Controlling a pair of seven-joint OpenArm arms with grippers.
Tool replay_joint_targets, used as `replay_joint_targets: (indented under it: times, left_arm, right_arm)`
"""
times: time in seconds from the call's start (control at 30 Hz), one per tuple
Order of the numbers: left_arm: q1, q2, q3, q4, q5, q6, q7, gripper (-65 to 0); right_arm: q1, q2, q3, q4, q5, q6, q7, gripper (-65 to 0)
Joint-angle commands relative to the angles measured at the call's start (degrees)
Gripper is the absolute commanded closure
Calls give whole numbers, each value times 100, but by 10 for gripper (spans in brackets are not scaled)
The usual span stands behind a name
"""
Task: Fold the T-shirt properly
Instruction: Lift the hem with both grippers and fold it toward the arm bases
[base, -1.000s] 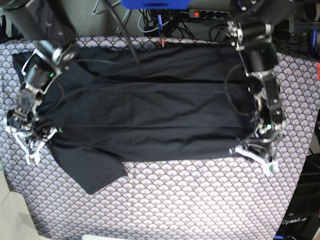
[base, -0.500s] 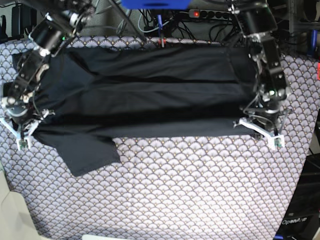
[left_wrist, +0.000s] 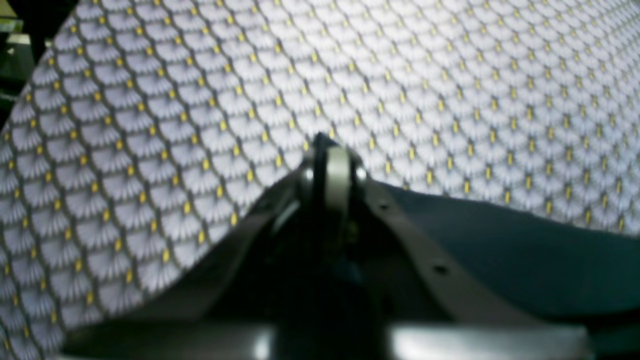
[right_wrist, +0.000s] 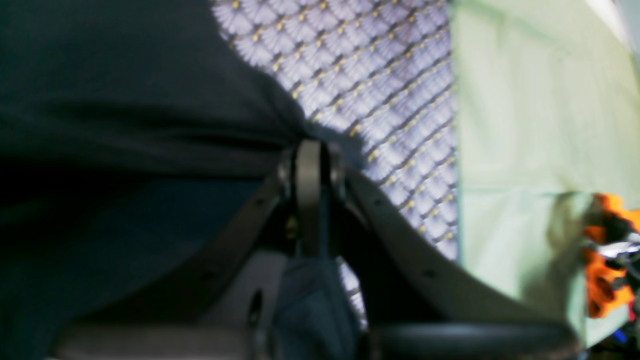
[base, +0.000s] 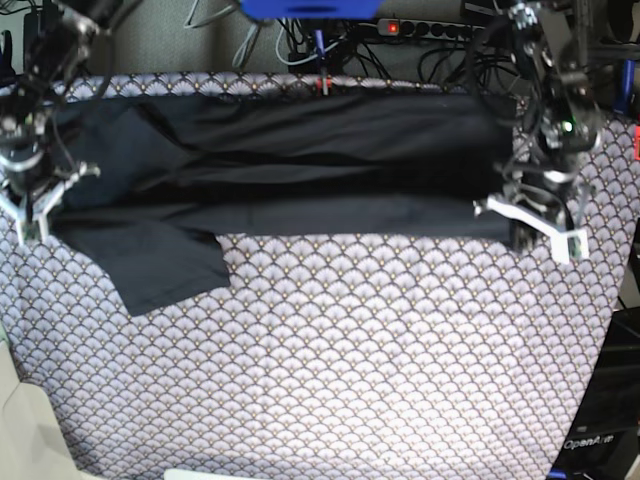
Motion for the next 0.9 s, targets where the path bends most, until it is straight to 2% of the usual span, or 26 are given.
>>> replay_joint_targets:
  times: [0.0,0.17,0.33,0.47,0.6,0.73,0.87]
  left_arm:
    - [-5,-39,-115,197,-29,1,-156,0]
    - [162,-39,-397,250,-29,-25,-156,0]
    - [303,13,-898,250,-29,-922,-147,0]
    - [303,93,-1118,250,-20,-1282,249,0]
    - [303,180,-1346,250,24,-1730,381,0]
    - [391,242,-1504,241,32,-1968,390,0]
    - [505,216,-1539,250,6,-2108,390,0]
  right_arm:
    - [-30,111,24,205,115,-58,115,0]
    - [-329,93,51,301,150,-58,123,0]
    - [-504,67,323,284,150,-58,422,0]
    - [-680,-91,508,293,150,-58,730,0]
    - [-918,-249,666,266,150,-58,1038,0]
    - [-1155,-425,851,257,150,-58,1398,0]
    - [-1304,-460,982,249,168,-58,1627,0]
